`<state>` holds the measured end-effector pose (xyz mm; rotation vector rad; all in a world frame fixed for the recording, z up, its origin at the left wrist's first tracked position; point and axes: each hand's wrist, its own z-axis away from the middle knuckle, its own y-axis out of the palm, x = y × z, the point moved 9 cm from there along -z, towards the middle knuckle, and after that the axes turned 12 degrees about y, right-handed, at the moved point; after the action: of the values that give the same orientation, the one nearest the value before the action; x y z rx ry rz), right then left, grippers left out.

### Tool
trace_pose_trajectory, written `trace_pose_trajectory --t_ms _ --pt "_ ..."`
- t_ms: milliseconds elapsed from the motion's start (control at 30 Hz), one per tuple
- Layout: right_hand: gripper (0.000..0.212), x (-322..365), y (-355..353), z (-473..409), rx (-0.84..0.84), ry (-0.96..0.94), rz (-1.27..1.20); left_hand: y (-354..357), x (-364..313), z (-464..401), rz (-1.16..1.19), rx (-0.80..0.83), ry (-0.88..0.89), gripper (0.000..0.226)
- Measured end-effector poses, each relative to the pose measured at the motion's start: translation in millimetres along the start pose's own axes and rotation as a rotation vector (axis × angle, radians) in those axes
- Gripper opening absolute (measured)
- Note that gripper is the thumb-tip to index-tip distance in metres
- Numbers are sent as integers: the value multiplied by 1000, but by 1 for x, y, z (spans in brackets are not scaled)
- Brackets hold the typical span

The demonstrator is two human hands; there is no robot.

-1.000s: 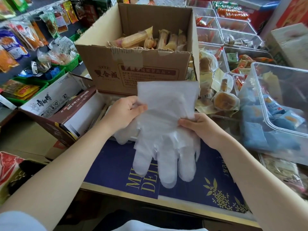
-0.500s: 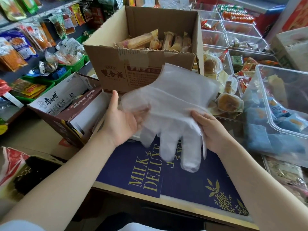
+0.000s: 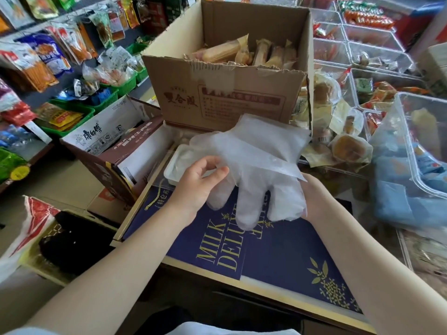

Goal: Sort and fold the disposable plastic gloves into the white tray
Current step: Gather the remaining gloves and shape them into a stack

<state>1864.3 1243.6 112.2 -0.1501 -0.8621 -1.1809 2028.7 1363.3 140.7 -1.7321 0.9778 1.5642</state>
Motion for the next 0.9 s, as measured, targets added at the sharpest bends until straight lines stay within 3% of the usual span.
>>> trace_pose_trajectory --t_ms 133,267,333,400,467,533,600,667,733,800,900 --pt "35 -13 -5 -8 -34 51 65 1 6 -1 56 57 -52 8" --pt "32 -21 -25 -11 -220 78 131 1 17 1 57 171 -174 39" --pt "38 -36 -43 -13 -163 78 223 -2 22 3 121 142 -216 30" --pt "47 -45 -64 -6 -267 165 54 -4 26 6 163 127 -256 22" --pt "35 -39 -42 -12 -169 170 124 -10 32 5 26 102 -250 21" --pt "24 -30 -31 -17 -204 160 83 -21 27 -3 -300 64 -125 21" --pt "21 -27 -21 -20 -80 152 28 -15 15 -11 -572 123 91 52" --pt "24 -25 -25 -22 -89 142 72 3 6 -15 -717 263 258 67" --pt "21 -26 -26 -27 -119 156 142 20 -3 -20 -885 349 449 61" --pt "34 -31 -27 -27 -74 161 158 31 -12 -24 -1001 359 626 43" --pt "33 -31 -21 -23 25 153 126 36 -17 -35 -949 339 673 28"
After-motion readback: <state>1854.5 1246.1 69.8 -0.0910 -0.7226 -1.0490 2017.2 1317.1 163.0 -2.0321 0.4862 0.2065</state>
